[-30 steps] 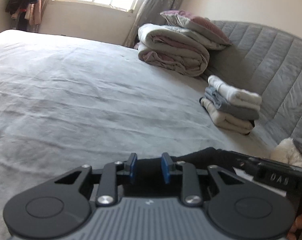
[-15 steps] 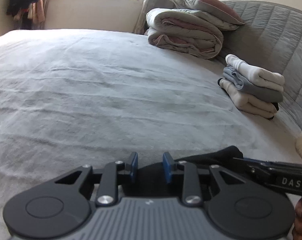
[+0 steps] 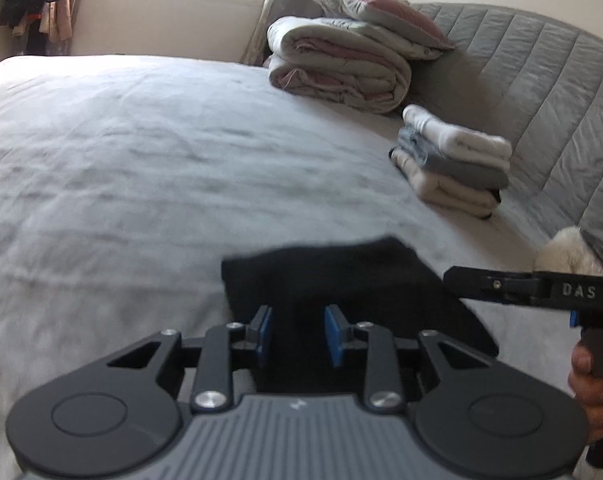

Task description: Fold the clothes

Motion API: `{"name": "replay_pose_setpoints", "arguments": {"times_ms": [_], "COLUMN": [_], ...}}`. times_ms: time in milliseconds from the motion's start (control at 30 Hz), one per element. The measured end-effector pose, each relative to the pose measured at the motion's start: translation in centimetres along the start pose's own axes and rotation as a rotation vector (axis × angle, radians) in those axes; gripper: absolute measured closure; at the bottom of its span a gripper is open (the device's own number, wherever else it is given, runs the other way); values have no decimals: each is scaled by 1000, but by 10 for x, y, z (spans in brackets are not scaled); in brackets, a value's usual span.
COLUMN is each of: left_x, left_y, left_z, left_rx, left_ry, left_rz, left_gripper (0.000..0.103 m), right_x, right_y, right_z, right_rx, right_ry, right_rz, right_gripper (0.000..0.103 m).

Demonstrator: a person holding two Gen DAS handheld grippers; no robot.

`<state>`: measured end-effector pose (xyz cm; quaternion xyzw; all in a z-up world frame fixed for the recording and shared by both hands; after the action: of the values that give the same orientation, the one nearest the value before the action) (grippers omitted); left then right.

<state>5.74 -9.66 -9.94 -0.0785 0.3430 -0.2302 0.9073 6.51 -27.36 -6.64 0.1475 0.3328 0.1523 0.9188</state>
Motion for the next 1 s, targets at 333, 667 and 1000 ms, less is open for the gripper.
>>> {"name": "replay_pose_setpoints", "arguments": {"times_ms": [333,667,1000], "left_x": [-25,-34,1], "left_y": [9,25,47], "left_z": [-46,-37,-29], "left_rx": [-112,-362,-562], "left_ry": [83,84,72], "left_rz": [-87,-234,-238], "left_gripper": [73,71,69], "right_x": [-13,-41,-20], "right_y": [-31,-60,-51], "right_z": [-35,-37,-27], "right_rx": [-10,332,449], "right_ry": [100,121,146], "right_rz": [-15,121,135], "right_gripper": [73,67,54]}}
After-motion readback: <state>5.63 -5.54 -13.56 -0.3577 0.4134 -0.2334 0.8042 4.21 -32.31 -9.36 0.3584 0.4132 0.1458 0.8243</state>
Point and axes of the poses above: each gripper's, at about its wrist camera, not at the fingertips, and x roughly the way its jaws point, y to its left, z to its top, the point moved 10 cm from there along x, roughly the way its jaws point, and after that the axes turned 4 degrees about -z, right-handed, at the moved point
